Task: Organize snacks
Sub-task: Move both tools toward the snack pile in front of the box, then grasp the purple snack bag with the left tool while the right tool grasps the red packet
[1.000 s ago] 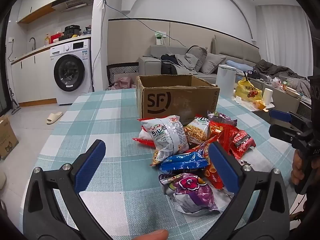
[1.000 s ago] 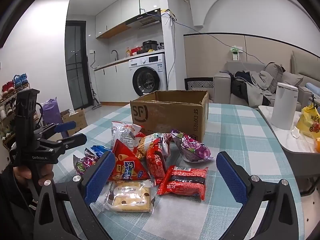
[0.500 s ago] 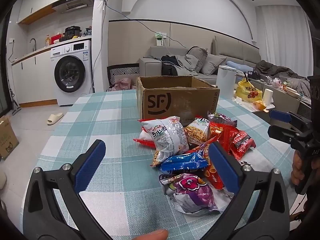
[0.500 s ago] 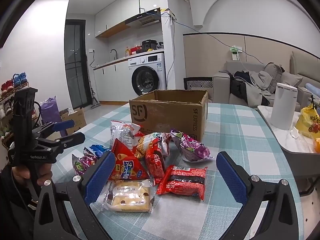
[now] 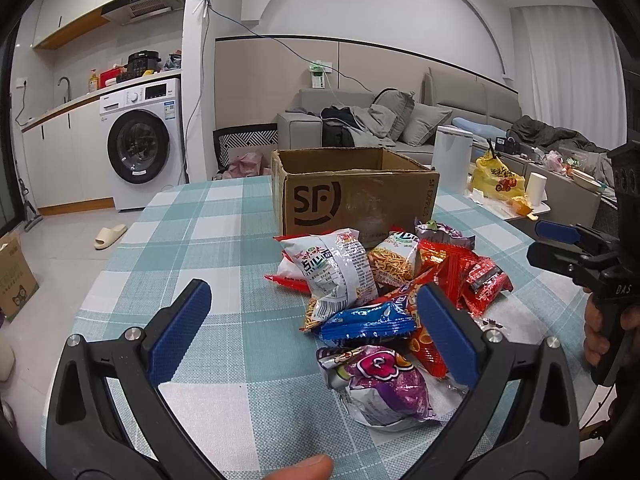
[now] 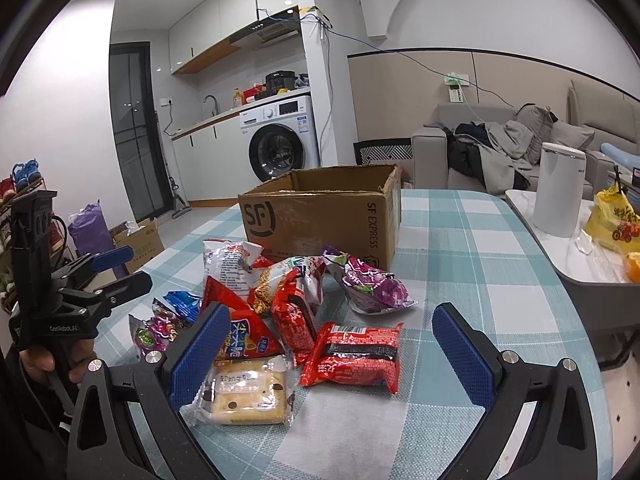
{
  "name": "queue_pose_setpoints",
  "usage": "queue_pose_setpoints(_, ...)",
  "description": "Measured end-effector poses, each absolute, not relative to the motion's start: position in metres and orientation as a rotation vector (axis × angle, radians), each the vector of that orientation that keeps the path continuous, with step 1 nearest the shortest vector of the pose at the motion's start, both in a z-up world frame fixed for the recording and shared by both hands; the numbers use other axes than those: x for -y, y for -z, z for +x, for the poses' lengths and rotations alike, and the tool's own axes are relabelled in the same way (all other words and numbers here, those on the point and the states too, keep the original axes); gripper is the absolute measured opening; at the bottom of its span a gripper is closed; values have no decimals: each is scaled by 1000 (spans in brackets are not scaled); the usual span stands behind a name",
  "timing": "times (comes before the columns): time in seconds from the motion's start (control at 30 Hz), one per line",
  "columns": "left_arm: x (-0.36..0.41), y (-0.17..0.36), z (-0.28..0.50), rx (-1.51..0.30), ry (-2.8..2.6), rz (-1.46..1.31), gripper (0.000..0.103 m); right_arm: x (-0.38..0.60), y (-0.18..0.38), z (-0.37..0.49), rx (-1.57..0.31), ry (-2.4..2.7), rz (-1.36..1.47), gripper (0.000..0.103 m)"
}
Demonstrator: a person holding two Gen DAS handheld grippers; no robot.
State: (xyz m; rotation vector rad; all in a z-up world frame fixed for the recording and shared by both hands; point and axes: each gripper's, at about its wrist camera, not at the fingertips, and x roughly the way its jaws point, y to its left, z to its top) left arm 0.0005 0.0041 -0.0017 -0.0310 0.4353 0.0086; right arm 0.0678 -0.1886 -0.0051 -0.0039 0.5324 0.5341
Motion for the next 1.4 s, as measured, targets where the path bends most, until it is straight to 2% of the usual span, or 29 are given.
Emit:
queue_pose_setpoints(0.33, 4, -3, -2, -466, 37, -22, 103, 185, 8, 76, -618, -489, -29, 103)
queue_pose_setpoints(0.67, 7, 8, 8, -594, 65, -14, 102, 172, 27, 86, -768, -489, -47, 103)
queue_pose_setpoints(0.77, 5, 15, 10, -633, 68, -23, 102, 172, 33, 88, -798, -478, -48, 101)
queue_pose_setpoints(0.83, 2, 20, 12, -651, 72, -44, 102, 173, 37, 92, -826, -478, -32, 94)
queue_pose_setpoints(0.97, 1, 27, 16, -696, 87, -54, 102, 177, 44, 98, -859, -452, -28, 90)
queue_pose_setpoints(1.17, 8, 38, 21, -753, 127, -49, 92, 176, 51, 108, -903, -437, -18, 89)
queue_pose_setpoints(1.27, 8, 43, 23, -777, 146, -71, 83, 176, 53, 115, -914, -424, -15, 85)
queue_pose_setpoints(1.4, 6, 46, 26, -800, 182, -111, 80, 173, 55, 122, -941, -425, -14, 85)
